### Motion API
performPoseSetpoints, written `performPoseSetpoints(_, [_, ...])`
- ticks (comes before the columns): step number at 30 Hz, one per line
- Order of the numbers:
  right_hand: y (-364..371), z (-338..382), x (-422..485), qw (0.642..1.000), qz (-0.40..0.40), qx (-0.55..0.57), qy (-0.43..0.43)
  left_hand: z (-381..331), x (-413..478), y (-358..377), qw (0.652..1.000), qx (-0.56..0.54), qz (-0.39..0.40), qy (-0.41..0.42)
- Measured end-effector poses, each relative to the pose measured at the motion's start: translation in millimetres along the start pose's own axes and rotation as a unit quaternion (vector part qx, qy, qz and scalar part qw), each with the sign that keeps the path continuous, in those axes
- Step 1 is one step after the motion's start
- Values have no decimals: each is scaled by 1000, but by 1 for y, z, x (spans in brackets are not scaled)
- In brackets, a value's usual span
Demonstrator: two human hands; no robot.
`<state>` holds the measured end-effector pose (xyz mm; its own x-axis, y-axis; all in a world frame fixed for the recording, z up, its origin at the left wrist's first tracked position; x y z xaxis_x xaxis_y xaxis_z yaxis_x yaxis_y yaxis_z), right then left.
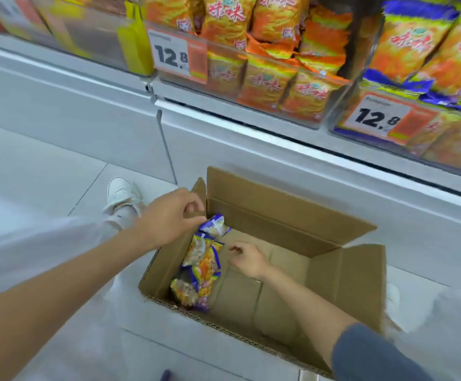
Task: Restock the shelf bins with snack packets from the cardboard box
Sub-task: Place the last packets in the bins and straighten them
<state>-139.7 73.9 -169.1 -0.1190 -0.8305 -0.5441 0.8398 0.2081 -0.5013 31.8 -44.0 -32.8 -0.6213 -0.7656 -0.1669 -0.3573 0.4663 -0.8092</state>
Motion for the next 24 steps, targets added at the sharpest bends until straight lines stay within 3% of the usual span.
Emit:
performPoseSetpoints(3, [42, -21, 32, 994, 67, 83, 23, 4, -1, 3, 999, 24, 1, 24])
performPoseSetpoints(7, [93, -85, 85, 990, 89, 101, 48, 3, -2, 3, 998, 41, -7, 38])
performPoseSetpoints(12, [24, -16, 33, 993, -5, 117, 8, -16, -1, 17, 999, 18, 11, 43])
performPoseSetpoints(16, [-50, 16, -14, 981, -31, 182, -54, -31, 8, 49, 992, -20, 125, -18])
performPoseSetpoints(19, [-90, 25, -42, 963, -67, 249, -72, -45, 19, 74, 960, -156, 204, -114])
performPoseSetpoints(22, [-97, 14, -62, 937, -95, 336, -27, -55, 26, 92, 887, -356, 238, -173])
performPoseSetpoints(24, [-92, -3, -75, 927, -108, 358, 5, -52, 29, 108, 843, -395, 318, -181])
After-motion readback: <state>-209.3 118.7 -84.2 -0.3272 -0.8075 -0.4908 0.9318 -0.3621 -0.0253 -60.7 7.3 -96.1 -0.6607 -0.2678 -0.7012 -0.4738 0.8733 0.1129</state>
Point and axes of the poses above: each hand's wrist, its own x-axis towards the middle knuckle, its own y-axis out of the palm, z = x × y, the point moved 2 cm from there along x, towards the middle knuckle
